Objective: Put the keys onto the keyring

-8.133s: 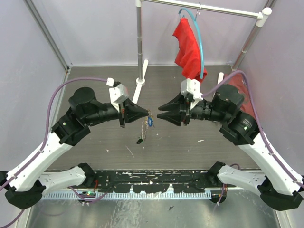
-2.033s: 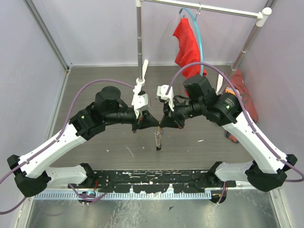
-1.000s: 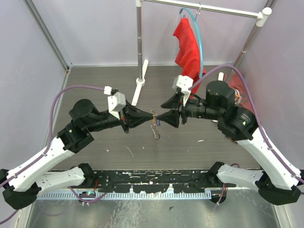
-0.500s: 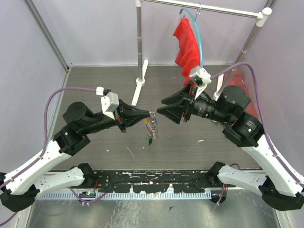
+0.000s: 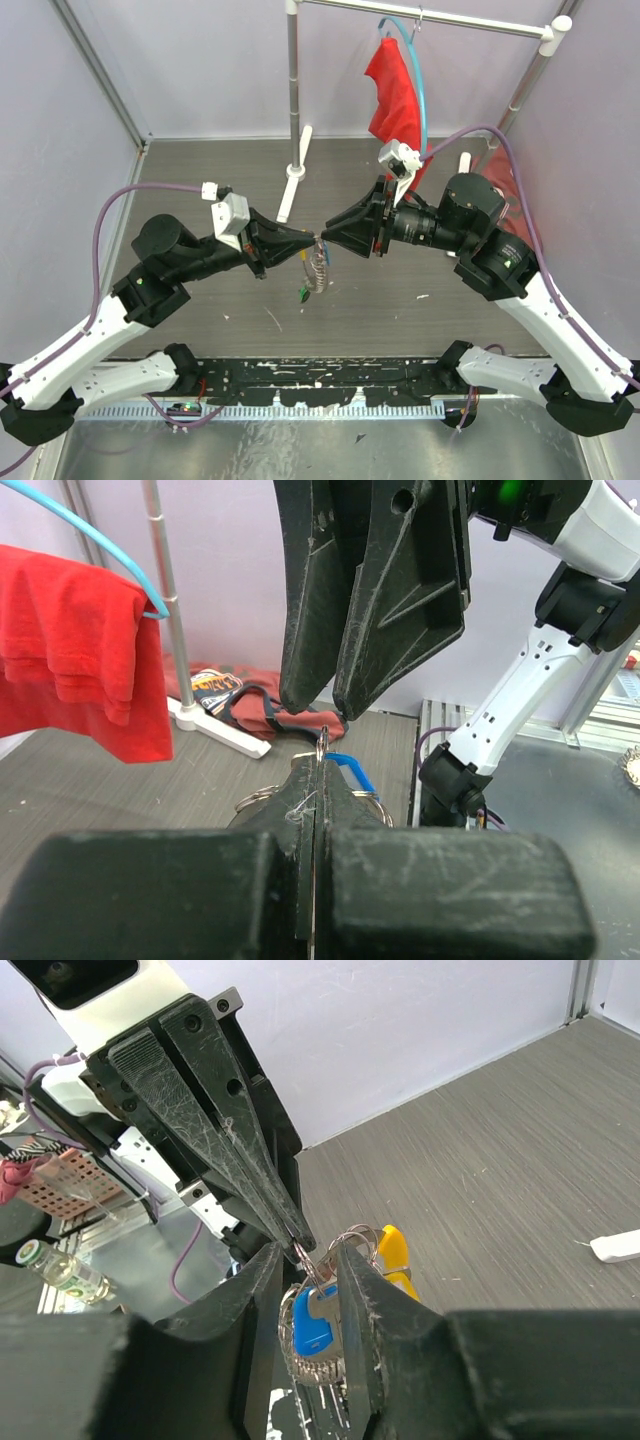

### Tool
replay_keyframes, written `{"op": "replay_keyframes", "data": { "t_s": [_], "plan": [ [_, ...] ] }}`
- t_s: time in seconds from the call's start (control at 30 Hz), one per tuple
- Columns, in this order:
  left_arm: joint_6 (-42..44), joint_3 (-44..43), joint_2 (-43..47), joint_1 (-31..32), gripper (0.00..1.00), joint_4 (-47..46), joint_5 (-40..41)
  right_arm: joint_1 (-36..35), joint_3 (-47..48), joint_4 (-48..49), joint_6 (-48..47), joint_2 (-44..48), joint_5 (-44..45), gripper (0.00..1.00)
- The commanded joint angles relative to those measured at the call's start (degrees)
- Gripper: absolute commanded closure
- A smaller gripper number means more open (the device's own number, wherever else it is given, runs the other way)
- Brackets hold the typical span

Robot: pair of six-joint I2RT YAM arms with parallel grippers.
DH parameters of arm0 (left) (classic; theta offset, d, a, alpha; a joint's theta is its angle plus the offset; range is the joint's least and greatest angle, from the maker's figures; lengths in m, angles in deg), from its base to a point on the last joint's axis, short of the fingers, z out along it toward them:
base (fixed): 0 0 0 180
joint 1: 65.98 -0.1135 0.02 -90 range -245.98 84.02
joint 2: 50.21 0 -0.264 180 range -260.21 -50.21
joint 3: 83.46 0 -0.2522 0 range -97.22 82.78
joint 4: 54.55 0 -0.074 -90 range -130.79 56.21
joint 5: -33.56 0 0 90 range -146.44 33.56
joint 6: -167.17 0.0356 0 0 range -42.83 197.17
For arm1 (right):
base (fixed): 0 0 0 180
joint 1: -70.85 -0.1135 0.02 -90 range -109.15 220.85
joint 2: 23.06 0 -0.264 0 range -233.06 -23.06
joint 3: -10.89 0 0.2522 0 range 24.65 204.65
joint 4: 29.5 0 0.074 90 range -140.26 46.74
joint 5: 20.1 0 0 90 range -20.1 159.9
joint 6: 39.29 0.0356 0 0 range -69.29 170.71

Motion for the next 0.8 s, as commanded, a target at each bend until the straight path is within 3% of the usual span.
{"op": "replay_keyframes", "data": {
  "t_s": [0.0, 0.17, 0.37, 0.77],
  "plan": [
    [-0.4, -0.6, 0.6, 0.0, 1.0, -4.0, 0.1, -0.3, 0.4, 1.8, 0.5, 1.0, -1.2, 0.66],
    [-0.4, -1.4, 0.3, 0.0, 1.0, -4.0, -0.4, -0.2, 0.5, 1.1, 0.0, 0.6, -1.5, 0.67],
    [-0.3, -1.9, 0.2, 0.0, 1.0, -3.9, -0.4, -0.2, 0.9, 0.3, -0.7, 0.0, -2.1, 0.78],
    [-0.1, -1.9, 0.4, 0.0, 1.0, -3.8, -0.3, 0.0, 0.9, -0.3, -0.9, -0.3, -3.6, 0.77]
  ]
}}
